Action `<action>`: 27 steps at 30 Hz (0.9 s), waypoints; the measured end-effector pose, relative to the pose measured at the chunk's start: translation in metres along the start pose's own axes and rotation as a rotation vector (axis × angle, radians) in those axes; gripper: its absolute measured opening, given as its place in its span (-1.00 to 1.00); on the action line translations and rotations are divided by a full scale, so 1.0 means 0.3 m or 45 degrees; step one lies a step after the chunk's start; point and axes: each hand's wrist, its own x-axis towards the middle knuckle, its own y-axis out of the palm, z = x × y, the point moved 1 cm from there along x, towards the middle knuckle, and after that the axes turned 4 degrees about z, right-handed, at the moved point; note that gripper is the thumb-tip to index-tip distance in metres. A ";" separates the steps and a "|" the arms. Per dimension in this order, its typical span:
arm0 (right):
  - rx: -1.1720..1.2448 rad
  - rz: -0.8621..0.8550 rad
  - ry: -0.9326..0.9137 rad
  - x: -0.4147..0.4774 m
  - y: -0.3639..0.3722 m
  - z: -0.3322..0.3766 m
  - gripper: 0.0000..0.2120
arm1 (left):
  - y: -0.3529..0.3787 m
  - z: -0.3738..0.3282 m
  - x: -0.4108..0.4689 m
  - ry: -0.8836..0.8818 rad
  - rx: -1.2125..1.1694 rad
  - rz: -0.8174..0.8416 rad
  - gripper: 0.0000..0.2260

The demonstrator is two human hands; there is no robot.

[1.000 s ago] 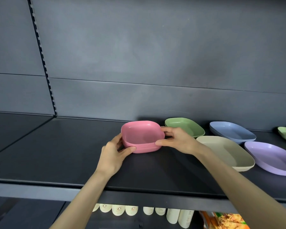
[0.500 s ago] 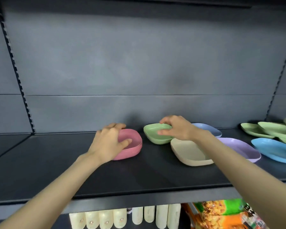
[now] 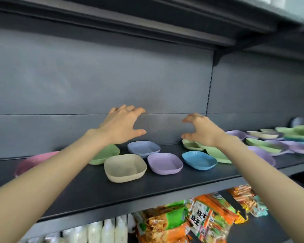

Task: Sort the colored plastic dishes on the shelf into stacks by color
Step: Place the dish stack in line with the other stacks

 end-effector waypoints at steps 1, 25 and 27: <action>-0.008 -0.012 0.020 -0.029 -0.018 -0.049 -0.43 | 0.002 -0.049 0.014 0.003 -0.016 -0.014 -0.42; -0.019 0.007 0.229 -0.300 -0.117 -1.092 -0.47 | 0.403 -0.938 0.494 0.208 -0.241 0.076 -0.36; -0.020 0.028 0.216 -0.270 -0.098 -1.156 -0.47 | 0.464 -0.974 0.550 0.207 -0.283 0.104 -0.36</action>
